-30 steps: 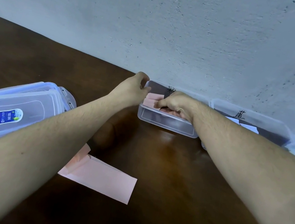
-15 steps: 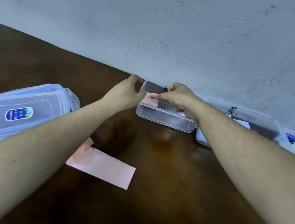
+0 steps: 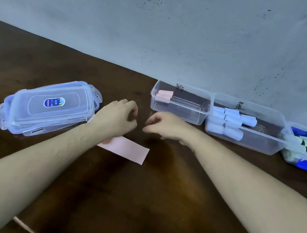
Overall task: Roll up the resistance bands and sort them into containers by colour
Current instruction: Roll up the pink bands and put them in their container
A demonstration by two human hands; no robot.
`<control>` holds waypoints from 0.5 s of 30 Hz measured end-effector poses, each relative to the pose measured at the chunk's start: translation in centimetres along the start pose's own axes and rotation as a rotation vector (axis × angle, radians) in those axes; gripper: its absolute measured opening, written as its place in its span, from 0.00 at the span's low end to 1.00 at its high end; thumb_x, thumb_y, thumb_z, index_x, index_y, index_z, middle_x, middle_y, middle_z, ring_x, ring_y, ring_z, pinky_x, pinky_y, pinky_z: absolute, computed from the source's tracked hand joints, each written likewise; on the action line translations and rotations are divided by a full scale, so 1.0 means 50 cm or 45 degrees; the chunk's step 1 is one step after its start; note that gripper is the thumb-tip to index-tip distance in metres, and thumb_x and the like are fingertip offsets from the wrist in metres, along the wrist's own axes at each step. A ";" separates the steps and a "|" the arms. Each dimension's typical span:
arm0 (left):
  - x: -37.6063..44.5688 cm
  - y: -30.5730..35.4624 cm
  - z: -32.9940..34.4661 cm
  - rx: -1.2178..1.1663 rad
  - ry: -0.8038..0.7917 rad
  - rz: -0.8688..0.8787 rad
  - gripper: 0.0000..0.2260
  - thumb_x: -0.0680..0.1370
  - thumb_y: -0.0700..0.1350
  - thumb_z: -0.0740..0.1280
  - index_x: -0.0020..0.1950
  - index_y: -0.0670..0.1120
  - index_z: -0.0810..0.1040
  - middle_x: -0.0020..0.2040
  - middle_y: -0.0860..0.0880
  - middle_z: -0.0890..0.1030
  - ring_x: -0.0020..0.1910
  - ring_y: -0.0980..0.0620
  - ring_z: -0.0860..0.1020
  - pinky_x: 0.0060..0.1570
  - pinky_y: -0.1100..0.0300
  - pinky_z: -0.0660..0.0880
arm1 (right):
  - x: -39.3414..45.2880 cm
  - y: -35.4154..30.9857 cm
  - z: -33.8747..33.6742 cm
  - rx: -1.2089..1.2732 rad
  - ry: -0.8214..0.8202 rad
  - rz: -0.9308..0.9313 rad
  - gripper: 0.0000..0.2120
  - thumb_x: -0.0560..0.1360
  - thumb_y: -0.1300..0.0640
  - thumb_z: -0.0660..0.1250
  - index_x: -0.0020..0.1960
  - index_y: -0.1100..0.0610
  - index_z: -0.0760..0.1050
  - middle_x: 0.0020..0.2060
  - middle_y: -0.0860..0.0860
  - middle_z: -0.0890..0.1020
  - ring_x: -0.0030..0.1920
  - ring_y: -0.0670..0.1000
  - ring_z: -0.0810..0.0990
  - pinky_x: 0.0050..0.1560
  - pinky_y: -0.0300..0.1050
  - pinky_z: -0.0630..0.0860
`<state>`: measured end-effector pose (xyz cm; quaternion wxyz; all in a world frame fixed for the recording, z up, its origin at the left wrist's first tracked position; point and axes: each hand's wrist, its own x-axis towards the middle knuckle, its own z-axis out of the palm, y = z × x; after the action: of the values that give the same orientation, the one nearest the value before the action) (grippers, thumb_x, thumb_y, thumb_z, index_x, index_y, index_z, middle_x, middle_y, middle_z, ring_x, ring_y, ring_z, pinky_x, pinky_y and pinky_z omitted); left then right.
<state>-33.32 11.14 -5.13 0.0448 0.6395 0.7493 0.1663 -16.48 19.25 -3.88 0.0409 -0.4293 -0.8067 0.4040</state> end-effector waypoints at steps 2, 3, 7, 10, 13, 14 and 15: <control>-0.031 -0.018 0.008 0.163 -0.031 0.020 0.08 0.77 0.52 0.66 0.54 0.53 0.74 0.53 0.52 0.75 0.54 0.50 0.72 0.52 0.55 0.73 | -0.011 0.000 0.033 -0.120 -0.012 -0.050 0.15 0.73 0.47 0.75 0.57 0.50 0.81 0.49 0.44 0.80 0.49 0.47 0.79 0.45 0.40 0.75; -0.047 -0.026 0.012 0.227 -0.058 0.003 0.10 0.77 0.53 0.65 0.56 0.54 0.74 0.55 0.52 0.75 0.56 0.49 0.72 0.54 0.53 0.73 | -0.017 0.001 0.052 -0.167 -0.024 -0.071 0.17 0.72 0.47 0.75 0.59 0.50 0.80 0.50 0.44 0.79 0.51 0.47 0.78 0.45 0.39 0.74; -0.092 -0.047 0.026 0.369 -0.106 -0.105 0.13 0.79 0.52 0.61 0.62 0.56 0.74 0.63 0.53 0.72 0.63 0.48 0.70 0.61 0.50 0.69 | -0.032 -0.001 0.102 -0.246 0.007 -0.105 0.21 0.72 0.45 0.75 0.62 0.49 0.76 0.45 0.41 0.75 0.49 0.47 0.77 0.45 0.42 0.73; -0.113 -0.059 0.031 0.309 -0.059 -0.164 0.12 0.81 0.50 0.59 0.63 0.56 0.74 0.65 0.54 0.71 0.64 0.47 0.69 0.58 0.48 0.71 | -0.038 -0.010 0.117 -0.303 0.002 -0.058 0.18 0.73 0.46 0.74 0.60 0.50 0.78 0.46 0.44 0.77 0.48 0.49 0.78 0.45 0.43 0.75; -0.125 -0.067 0.036 0.186 -0.005 -0.163 0.13 0.81 0.46 0.60 0.65 0.52 0.75 0.66 0.51 0.71 0.64 0.45 0.70 0.60 0.49 0.72 | -0.048 -0.015 0.116 -0.298 -0.048 0.028 0.14 0.73 0.47 0.74 0.56 0.52 0.82 0.45 0.49 0.81 0.42 0.51 0.79 0.38 0.41 0.73; -0.127 -0.068 0.038 0.143 0.024 -0.154 0.14 0.81 0.44 0.60 0.66 0.51 0.75 0.66 0.49 0.72 0.63 0.44 0.71 0.61 0.50 0.71 | -0.052 -0.015 0.113 -0.296 -0.078 0.042 0.13 0.74 0.48 0.73 0.55 0.52 0.82 0.45 0.50 0.82 0.42 0.51 0.79 0.38 0.41 0.74; -0.131 -0.065 0.039 0.108 0.053 -0.152 0.14 0.81 0.42 0.61 0.66 0.49 0.75 0.64 0.48 0.74 0.62 0.44 0.72 0.60 0.51 0.71 | -0.060 -0.013 0.111 -0.282 -0.110 0.053 0.11 0.74 0.49 0.73 0.54 0.52 0.82 0.46 0.50 0.82 0.43 0.51 0.80 0.39 0.41 0.74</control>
<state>-34.67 4.71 -8.90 0.0119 0.5914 0.7932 0.1449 -17.30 13.46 -6.33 -0.0500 -0.4302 -0.8382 0.3314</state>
